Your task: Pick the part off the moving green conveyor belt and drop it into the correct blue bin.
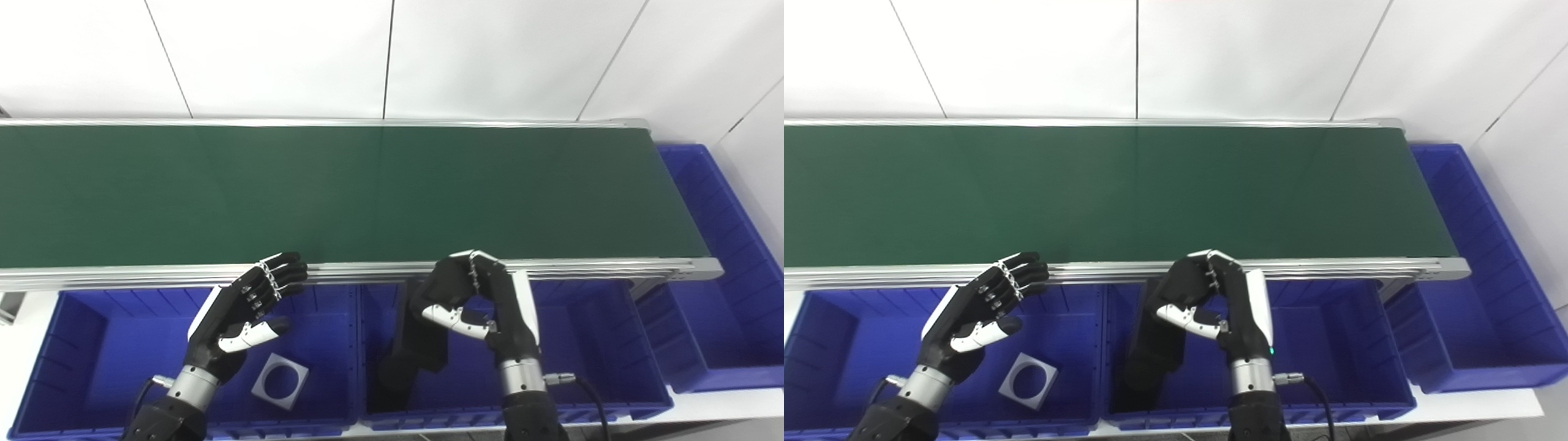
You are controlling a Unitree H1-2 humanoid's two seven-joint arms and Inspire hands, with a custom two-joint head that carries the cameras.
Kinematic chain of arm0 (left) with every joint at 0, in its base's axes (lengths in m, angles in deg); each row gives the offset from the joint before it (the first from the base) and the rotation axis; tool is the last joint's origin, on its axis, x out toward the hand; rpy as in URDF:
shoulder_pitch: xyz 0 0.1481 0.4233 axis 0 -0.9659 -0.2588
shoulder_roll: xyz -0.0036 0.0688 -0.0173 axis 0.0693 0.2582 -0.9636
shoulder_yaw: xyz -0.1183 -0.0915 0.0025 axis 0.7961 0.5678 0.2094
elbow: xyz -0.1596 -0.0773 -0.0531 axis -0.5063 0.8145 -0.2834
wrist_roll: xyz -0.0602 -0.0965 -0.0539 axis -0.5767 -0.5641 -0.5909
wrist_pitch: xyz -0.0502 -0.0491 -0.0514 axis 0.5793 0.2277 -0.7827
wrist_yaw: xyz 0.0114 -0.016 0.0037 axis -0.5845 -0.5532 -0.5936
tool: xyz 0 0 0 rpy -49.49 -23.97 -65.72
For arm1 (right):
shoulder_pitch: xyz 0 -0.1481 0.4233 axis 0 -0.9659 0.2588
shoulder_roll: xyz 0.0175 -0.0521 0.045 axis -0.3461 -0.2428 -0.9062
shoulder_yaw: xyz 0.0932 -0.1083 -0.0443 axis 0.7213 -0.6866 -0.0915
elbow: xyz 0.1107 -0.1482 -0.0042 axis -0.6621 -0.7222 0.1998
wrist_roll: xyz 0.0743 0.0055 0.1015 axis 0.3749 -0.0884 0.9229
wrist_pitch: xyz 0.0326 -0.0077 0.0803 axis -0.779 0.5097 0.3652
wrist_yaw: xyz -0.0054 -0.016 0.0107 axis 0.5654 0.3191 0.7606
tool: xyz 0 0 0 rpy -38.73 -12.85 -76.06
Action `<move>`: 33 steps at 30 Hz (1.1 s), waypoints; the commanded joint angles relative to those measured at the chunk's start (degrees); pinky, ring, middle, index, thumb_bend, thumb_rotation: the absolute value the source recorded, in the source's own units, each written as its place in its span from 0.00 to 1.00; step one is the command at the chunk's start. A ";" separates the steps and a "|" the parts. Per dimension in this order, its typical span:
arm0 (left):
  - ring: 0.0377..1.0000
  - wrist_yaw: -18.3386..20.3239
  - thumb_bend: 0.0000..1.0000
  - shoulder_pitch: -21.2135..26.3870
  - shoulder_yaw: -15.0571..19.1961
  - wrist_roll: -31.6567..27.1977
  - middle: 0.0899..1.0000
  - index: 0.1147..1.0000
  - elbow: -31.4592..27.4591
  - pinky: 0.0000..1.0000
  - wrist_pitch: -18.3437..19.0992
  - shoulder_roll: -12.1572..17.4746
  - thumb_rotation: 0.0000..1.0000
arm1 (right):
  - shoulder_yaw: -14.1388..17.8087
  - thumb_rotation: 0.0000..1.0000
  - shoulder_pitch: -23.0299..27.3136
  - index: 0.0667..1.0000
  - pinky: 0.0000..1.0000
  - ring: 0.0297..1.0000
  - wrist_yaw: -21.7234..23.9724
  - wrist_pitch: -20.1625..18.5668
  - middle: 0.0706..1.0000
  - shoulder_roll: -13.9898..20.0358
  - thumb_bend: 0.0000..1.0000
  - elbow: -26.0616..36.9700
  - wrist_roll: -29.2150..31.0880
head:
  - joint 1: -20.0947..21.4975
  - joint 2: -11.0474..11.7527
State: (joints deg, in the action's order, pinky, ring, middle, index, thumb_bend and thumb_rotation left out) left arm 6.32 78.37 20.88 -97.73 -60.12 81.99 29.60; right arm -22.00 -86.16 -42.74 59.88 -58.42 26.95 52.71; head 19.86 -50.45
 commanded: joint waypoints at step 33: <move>0.79 0.49 1.00 0.02 0.83 -0.69 0.76 0.76 -3.49 0.78 2.08 0.93 0.37 | -1.90 0.00 3.31 0.50 0.33 0.40 -8.09 6.44 0.48 6.04 0.49 -4.92 -10.80 | 0.87 -0.98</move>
State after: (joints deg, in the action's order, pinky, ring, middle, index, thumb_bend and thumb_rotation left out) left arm 6.38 77.91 21.48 -97.79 -62.10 85.15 30.07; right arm -23.86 -83.83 -49.19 63.00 -52.37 20.85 42.45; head 20.74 -51.50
